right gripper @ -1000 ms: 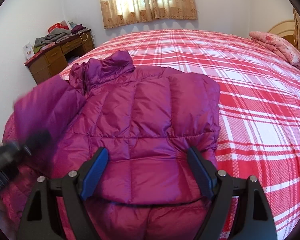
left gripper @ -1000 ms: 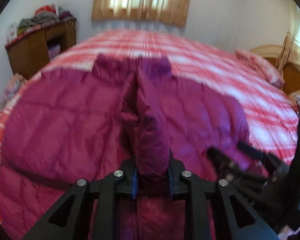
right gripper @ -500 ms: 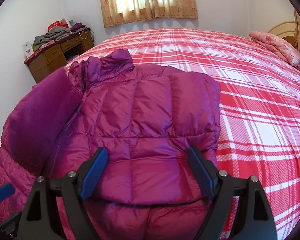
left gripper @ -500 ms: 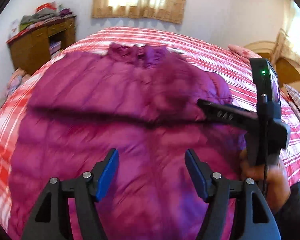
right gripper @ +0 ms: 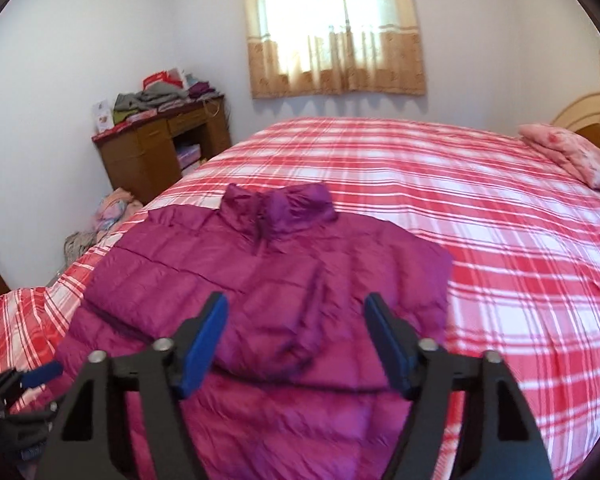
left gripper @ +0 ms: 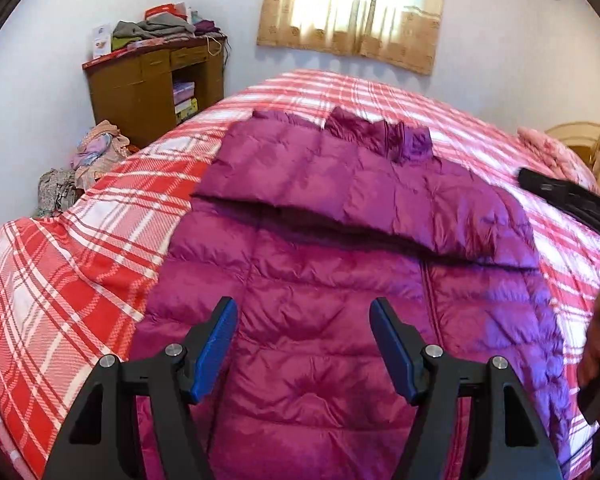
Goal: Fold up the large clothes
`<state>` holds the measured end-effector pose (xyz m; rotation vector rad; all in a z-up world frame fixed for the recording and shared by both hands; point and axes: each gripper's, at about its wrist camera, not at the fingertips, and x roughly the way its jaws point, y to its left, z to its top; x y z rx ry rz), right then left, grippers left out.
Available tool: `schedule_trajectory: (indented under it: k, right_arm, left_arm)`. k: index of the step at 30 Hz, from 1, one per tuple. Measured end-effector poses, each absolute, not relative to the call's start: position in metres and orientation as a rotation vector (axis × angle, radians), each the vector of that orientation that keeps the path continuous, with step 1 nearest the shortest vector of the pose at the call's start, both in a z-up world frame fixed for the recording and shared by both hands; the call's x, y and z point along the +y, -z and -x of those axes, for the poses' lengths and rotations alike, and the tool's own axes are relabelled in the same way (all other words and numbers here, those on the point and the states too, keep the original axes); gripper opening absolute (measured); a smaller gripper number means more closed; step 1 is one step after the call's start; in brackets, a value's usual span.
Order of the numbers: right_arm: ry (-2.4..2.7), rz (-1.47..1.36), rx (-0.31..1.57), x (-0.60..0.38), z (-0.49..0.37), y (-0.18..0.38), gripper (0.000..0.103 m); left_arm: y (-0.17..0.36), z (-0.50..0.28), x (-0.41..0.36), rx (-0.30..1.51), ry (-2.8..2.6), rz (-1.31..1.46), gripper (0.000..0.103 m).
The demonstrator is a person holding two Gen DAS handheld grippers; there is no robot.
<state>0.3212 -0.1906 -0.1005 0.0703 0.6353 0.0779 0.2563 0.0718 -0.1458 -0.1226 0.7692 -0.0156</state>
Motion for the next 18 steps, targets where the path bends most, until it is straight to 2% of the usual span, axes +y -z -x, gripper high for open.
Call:
schedule_trajectory:
  k: [2, 4, 6, 12, 18]
  right_arm:
    - [-0.069, -0.035, 0.661, -0.181, -0.339, 0.106, 0.06]
    - [-0.085, -0.032, 0.717, -0.174, -0.355, 0.119, 0.047]
    - [-0.105, -0.022, 0.782, -0.169, -0.368, 0.136, 0.04]
    - [-0.042, 0.072, 0.907, -0.179, -0.365, 0.182, 0.041]
    - [-0.025, 0.044, 0.915, -0.194, -0.357, 0.19, 0.043]
  left_arm:
    - [0.139, -0.256, 0.075, 0.754, 0.009, 0.123, 0.069]
    - [0.135, -0.251, 0.081, 0.741, -0.002, 0.114, 0.069]
    - [0.128, -0.258, 0.086, 0.728, -0.018, 0.098, 0.069]
    - [0.106, -0.294, 0.098, 0.681, -0.057, 0.064, 0.069]
    - [0.101, -0.361, 0.092, 0.662, -0.148, 0.011, 0.069]
